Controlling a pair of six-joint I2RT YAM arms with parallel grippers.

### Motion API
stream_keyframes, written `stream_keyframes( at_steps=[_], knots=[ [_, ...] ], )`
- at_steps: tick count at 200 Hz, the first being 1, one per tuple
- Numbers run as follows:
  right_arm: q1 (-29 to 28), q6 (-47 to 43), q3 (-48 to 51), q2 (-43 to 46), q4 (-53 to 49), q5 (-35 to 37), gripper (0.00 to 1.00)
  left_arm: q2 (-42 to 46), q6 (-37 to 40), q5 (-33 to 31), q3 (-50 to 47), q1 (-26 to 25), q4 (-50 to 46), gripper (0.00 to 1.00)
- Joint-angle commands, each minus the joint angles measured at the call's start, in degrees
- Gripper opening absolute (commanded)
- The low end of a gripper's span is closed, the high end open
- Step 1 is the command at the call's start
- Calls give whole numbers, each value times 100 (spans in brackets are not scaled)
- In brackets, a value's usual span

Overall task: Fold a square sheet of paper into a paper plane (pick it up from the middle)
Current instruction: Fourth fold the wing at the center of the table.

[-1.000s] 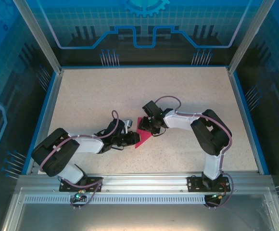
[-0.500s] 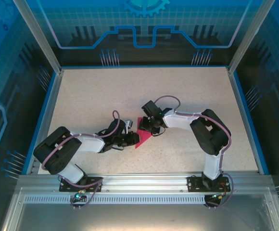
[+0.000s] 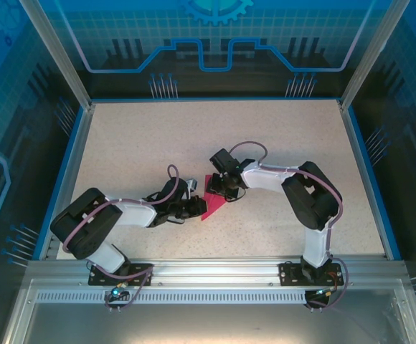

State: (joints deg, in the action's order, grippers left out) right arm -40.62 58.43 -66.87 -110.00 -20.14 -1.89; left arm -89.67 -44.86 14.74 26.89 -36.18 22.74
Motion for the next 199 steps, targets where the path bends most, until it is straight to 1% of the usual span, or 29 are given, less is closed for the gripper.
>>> stream_keyframes(
  at_steps=[1,45,56,80,106,165,199],
  knots=[
    [-23,-102,293,-687,-782,633,43,-129,61,-93,114,-38,-230,11],
    [-69,-170,153,-826,-933,696,43,-92,57,-68,125,-37,-270,12],
    [-77,-190,118,-858,-973,714,43,-22,48,-55,123,-38,-281,16],
    [-91,-210,113,-901,-994,716,43,288,-8,-48,101,-31,-297,26],
    [-91,-242,113,-901,-948,682,44,639,-108,-94,-5,45,-261,31],
    [-93,-426,313,-732,-513,471,46,872,-207,-264,-228,82,-94,32],
    [-95,-432,300,-734,-631,547,46,929,-260,-393,-285,82,-52,32]
  ],
)
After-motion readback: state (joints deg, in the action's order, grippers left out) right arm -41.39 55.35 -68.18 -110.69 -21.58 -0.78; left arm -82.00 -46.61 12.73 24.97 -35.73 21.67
